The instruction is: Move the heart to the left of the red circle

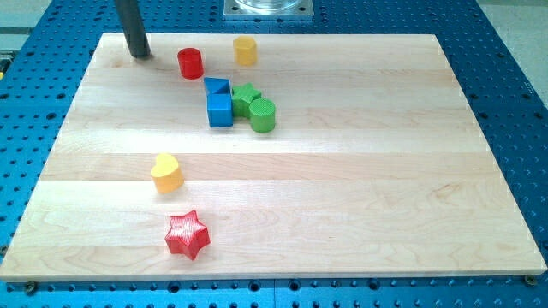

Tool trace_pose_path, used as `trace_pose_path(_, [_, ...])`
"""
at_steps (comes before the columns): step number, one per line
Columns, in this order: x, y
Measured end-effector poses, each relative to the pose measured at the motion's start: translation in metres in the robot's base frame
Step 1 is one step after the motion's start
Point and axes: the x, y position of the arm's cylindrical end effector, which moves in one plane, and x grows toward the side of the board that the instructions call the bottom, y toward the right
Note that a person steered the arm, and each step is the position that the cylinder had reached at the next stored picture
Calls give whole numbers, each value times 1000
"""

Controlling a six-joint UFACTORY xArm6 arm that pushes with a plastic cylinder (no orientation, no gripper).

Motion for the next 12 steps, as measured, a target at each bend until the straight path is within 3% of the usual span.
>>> trace_pose_path(1, [15, -12])
trace_pose_path(2, [59, -28])
trace_pose_path(4, [62, 70])
trace_pose_path(5, [36, 114])
trace_pose_path(6, [35, 114])
trace_pose_path(7, [36, 75])
trace_pose_path(8, [63, 46])
trace_pose_path(9, [63, 110])
trace_pose_path(10, [89, 129])
trace_pose_path(11, [123, 132])
trace_pose_path(12, [124, 96])
